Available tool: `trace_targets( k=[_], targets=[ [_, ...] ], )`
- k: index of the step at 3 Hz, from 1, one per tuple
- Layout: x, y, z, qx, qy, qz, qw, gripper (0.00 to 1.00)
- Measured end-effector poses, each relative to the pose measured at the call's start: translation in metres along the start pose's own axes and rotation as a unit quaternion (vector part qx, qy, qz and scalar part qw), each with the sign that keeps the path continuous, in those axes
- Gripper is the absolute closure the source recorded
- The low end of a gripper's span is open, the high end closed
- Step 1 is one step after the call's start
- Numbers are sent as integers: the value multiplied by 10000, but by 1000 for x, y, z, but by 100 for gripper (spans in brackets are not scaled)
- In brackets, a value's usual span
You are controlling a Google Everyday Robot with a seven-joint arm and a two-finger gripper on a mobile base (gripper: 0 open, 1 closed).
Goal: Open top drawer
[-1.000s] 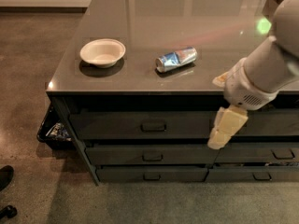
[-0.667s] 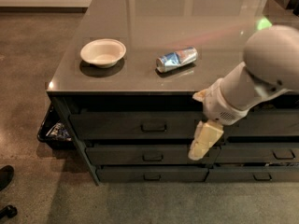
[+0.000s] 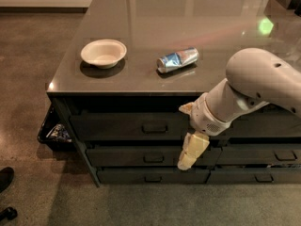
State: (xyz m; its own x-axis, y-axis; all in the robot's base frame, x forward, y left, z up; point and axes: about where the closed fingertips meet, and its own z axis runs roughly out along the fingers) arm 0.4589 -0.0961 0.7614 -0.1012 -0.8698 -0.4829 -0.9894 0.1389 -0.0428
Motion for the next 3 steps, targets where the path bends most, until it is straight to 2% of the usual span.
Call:
trace_targets(
  k=[1,2,3],
  targets=[
    [5,-4,18,224,-87,-62,9997,0],
    [25,-29,71,700,-341,-377,9962,0],
    [25,-29,71,700,-341,-377,9962,0]
  ],
)
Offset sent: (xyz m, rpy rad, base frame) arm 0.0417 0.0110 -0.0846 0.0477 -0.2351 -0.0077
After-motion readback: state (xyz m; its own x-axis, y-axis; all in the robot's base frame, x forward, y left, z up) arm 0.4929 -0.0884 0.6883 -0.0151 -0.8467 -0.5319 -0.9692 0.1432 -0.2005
